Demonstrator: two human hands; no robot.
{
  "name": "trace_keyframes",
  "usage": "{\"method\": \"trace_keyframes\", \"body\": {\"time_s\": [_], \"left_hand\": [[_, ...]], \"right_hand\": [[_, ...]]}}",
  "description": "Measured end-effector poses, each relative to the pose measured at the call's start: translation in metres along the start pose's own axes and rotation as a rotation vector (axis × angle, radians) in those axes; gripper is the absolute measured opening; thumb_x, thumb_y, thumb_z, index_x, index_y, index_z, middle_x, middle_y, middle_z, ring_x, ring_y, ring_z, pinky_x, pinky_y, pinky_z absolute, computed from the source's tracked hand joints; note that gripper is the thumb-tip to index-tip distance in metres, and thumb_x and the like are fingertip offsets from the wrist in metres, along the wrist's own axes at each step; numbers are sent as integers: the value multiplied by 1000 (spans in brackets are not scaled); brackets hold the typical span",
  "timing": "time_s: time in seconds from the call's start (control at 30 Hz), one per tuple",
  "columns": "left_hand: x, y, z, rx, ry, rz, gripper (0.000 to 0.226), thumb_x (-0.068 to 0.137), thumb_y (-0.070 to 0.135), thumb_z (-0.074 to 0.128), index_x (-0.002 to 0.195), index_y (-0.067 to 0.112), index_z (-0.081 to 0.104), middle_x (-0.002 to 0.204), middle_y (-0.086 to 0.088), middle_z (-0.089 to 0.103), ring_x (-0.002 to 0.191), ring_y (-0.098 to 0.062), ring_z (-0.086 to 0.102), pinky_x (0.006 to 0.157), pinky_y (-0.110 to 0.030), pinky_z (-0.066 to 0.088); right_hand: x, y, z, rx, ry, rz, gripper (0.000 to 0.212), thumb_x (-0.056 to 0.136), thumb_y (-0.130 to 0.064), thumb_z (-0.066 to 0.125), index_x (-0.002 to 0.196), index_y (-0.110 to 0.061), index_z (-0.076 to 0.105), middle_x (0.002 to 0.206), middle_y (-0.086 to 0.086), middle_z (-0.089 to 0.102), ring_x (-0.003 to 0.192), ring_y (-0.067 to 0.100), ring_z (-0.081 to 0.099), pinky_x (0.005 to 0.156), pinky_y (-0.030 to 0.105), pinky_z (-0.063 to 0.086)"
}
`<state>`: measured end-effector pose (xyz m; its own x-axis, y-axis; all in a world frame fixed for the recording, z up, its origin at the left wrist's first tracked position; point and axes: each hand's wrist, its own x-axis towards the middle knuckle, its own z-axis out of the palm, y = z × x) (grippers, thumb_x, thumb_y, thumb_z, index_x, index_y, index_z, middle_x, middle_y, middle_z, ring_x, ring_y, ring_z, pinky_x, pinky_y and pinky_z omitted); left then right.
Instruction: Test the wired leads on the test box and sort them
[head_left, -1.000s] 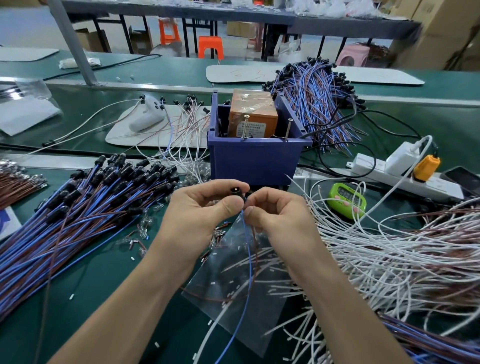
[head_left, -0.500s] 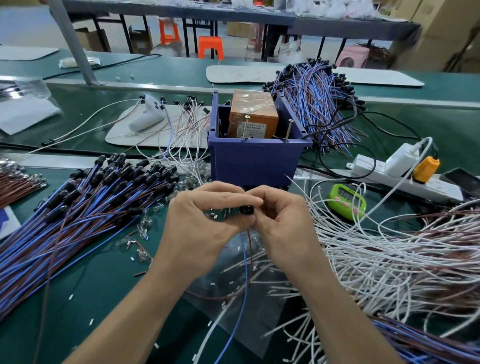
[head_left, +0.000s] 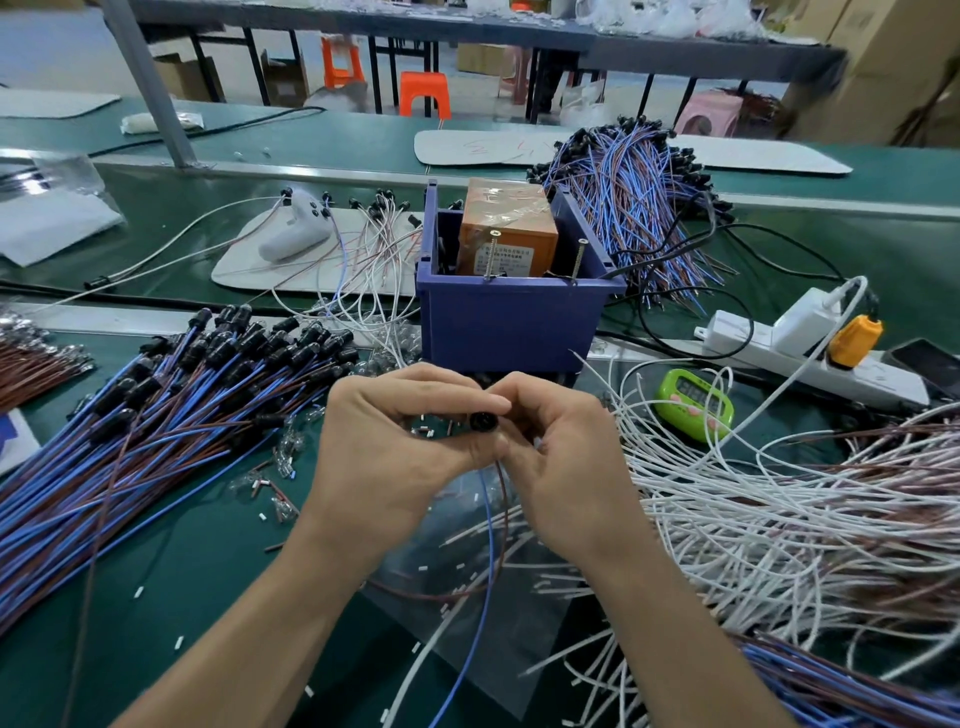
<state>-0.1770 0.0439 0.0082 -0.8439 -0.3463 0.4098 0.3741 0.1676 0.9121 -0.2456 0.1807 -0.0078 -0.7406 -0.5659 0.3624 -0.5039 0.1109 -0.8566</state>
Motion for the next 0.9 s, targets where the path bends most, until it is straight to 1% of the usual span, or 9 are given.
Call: {"method": "trace_keyframes", "body": {"time_s": [0.1,0.23,0.33,0.4,0.5,0.6,0.77,0.83,0.9], "left_hand": [[1,-2,-1,-14,-19,-17,39,48,0,95,79,21,84,81,1,78,74,-11,72,70,-19,56],[2,-3,-2,-12,-61,-39,38,47,2,94,76,24,84,79,3,78,73,-9,72,69,-18,55],[3,-4,-3,-15,-89,-70,42,50,-4,89,84,20,84,82,2,78,74,-7,71,70,-18,55],[3,-5,-3,4,-90,-64,43,55,-3,87,91,20,83,87,-1,79,78,-9,72,73,-18,55],[2,-6,-4,61,-19,-35,41,56,3,95,90,22,84,92,1,77,84,-9,71,76,-17,53],[2,-8,-4,106,35,-71,36,57,17,92,88,31,85,88,8,67,83,-9,64,74,-20,50],[0,-6,-1,148,-12,-67,42,60,7,95,87,37,84,82,2,68,74,-5,62,69,-17,50],[0,-6,-1,143,-21,-73,40,61,9,93,88,37,85,82,-1,69,74,-6,62,69,-18,51],[0,-5,-2,101,-23,-100,36,62,13,93,90,34,85,83,-3,70,78,-10,66,73,-23,56]], "right_hand": [[-2,-3,-1,-66,-3,-35,24,93,-2,67,89,-26,67,74,-12,65,67,6,58,62,17,42],[-3,-2,0,-106,19,-51,23,93,-4,64,90,-26,68,75,-13,66,68,5,61,61,13,41],[-2,-1,1,-88,60,-43,27,90,-1,64,92,-27,71,78,-15,69,73,4,65,64,10,43],[-2,0,2,-60,82,-26,27,88,0,64,93,-25,74,81,-16,71,76,3,66,66,10,44],[-1,2,2,-20,96,-8,30,86,1,64,99,-23,77,85,-14,74,82,7,70,71,13,49],[-1,4,2,4,102,8,31,86,4,64,98,-22,76,84,-12,74,81,9,70,71,15,50],[0,5,0,30,97,-1,27,88,4,64,95,-19,76,84,-8,75,82,16,72,71,22,54],[0,5,-1,67,78,1,29,86,6,64,95,-18,77,86,-7,76,83,17,73,73,23,55],[1,3,-2,146,46,29,29,86,8,65,98,-16,78,90,-3,77,88,20,74,77,31,59]]}}
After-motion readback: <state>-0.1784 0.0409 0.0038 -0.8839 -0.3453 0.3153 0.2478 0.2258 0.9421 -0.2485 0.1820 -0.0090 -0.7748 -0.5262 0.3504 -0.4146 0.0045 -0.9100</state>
